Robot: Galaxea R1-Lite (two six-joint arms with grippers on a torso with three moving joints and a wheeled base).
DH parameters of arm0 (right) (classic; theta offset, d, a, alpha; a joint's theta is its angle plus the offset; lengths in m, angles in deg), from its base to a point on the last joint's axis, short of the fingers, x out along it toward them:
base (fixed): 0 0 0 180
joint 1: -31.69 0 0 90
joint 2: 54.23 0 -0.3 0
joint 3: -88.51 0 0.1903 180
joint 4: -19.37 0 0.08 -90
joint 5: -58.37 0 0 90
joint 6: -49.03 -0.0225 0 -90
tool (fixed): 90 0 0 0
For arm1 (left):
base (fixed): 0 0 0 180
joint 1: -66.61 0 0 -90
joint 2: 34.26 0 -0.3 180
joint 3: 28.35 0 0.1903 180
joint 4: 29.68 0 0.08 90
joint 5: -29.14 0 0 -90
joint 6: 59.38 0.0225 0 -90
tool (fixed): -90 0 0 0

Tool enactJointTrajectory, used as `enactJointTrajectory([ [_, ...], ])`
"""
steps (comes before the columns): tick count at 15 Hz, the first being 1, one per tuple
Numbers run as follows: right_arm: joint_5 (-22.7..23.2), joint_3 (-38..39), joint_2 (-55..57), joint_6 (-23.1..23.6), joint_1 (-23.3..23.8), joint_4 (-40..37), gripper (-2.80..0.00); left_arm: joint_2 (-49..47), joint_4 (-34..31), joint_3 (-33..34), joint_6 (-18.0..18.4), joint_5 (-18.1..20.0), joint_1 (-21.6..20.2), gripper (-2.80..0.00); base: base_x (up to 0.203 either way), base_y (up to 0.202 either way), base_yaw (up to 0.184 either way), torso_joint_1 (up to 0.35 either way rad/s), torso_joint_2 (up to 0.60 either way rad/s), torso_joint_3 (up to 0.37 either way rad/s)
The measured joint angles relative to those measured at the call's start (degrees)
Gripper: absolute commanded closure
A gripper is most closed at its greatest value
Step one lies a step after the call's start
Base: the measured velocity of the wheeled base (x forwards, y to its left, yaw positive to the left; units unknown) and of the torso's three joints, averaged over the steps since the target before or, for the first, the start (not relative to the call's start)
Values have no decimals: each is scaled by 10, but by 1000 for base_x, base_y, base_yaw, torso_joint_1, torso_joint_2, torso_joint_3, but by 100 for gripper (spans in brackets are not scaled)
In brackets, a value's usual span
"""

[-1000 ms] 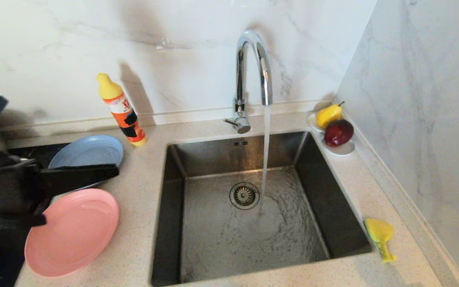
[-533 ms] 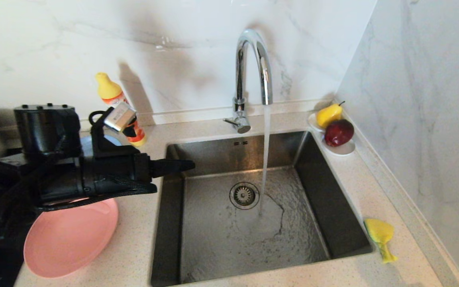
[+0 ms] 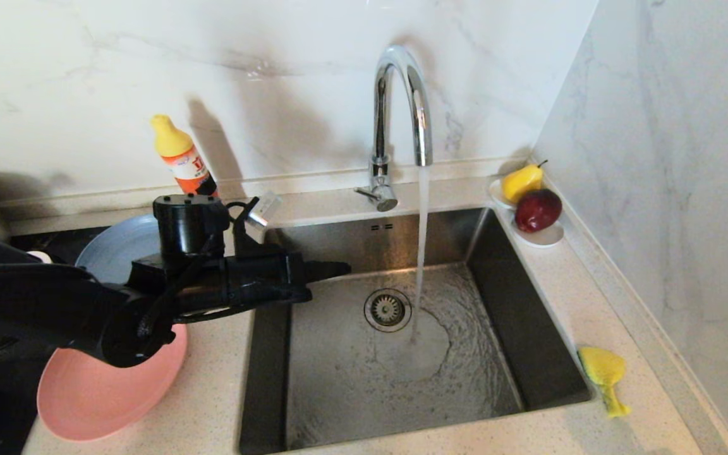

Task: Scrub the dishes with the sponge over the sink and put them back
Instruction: Turn off the faucet

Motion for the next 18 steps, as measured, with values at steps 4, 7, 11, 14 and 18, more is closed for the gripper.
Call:
enactJointTrajectory([
  [4, 0, 0, 0, 0, 0, 0, 0, -57, 90, -46, -85, -18, 2, 0, 0, 0, 0, 0, 0, 0],
  [7, 0, 0, 0, 0, 0, 0, 0, -91, 91, -104, -107, -32, 2, 0, 0, 0, 0, 0, 0, 0],
  [11, 0, 0, 0, 0, 0, 0, 0, -133, 91, -159, -127, -39, 4, 0, 0, 0, 0, 0, 0, 0],
  [14, 0, 0, 0, 0, 0, 0, 0, -157, 91, -190, -146, -57, 4, 0, 0, 0, 0, 0, 0, 0],
  [18, 0, 0, 0, 0, 0, 0, 0, -171, 90, -235, -193, -66, 4, 0, 0, 0, 0, 0, 0, 0],
])
